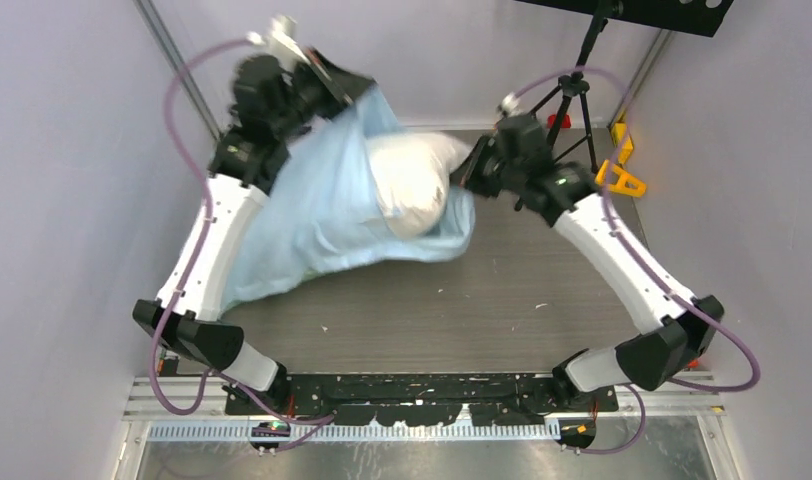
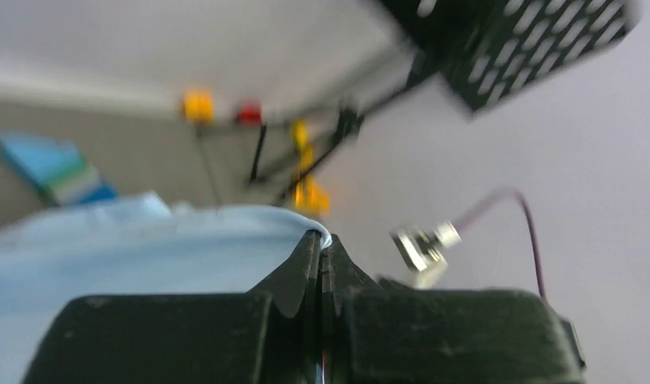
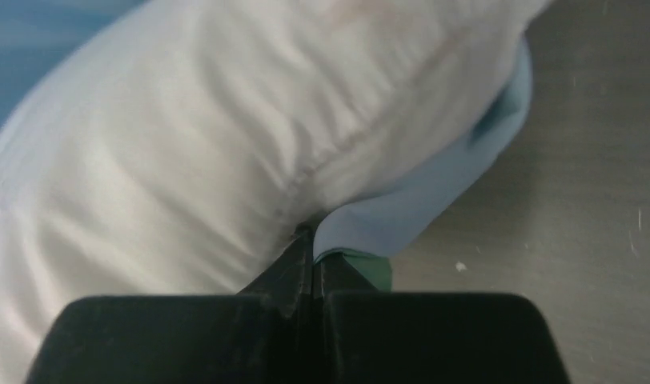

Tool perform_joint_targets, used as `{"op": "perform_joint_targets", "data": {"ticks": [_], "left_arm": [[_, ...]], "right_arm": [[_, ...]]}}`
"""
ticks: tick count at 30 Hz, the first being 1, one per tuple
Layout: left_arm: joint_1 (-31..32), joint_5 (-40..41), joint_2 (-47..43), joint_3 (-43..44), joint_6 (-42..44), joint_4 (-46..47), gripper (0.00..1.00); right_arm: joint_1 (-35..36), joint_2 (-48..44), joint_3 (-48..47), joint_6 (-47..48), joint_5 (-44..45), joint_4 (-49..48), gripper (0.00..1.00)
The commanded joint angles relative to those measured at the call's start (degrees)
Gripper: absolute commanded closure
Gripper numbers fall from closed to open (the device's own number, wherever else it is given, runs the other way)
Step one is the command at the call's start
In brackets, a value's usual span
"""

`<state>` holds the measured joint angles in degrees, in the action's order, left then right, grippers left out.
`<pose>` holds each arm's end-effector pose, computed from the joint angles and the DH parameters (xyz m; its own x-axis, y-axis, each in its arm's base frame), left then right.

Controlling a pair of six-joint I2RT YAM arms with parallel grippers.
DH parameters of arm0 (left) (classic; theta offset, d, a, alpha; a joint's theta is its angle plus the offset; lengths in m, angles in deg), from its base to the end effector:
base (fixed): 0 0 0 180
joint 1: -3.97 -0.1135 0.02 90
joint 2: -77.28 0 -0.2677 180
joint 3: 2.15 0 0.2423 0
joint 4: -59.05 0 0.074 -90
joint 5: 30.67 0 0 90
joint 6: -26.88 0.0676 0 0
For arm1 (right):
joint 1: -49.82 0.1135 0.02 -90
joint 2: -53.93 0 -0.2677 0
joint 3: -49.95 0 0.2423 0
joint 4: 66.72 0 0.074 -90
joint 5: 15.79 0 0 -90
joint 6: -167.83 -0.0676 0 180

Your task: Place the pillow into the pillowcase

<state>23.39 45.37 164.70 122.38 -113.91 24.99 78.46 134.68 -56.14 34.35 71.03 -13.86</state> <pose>0.3158 -0.1286 0.5345 -0.3943 -0.6583 -0.6412 0.3865 0.5142 -0.7656 0.2803 0.1574 0.4160 -0.6533 0.4261 -0.6259 -0.0995 0.7711 0.6288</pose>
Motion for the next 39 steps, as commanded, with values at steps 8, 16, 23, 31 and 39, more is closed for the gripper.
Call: {"op": "perform_joint_targets", "data": {"ticks": [8, 16, 23, 31, 39], "left_arm": [[19.4, -9.0, -5.6, -32.0, -3.7, 10.7, 1.0], [29.0, 4.7, -7.4, -39.9, 3.4, -0.5, 0.7], [31.4, 14.4, -2.5, -50.7, 2.5, -2.0, 0.7], [20.5, 24.0, -8.0, -54.7, 8.1, -12.3, 0.92], [18.5, 13.1, -12.8, -48.7, 15.2, -14.1, 0.9]], "right_arm": [[13.6, 6.0, 30.7, -8.4, 1.1, -22.2, 1.0], [14.0, -1.9, 50.8, -21.1, 9.3, -35.7, 1.0], [13.9, -10.3, 57.4, -23.9, 16.0, -33.8, 1.0], [11.3, -23.8, 63.6, -20.9, 24.5, -19.6, 1.0], [9.5, -27.9, 68.4, -19.2, 22.2, -19.0, 1.0]]}}
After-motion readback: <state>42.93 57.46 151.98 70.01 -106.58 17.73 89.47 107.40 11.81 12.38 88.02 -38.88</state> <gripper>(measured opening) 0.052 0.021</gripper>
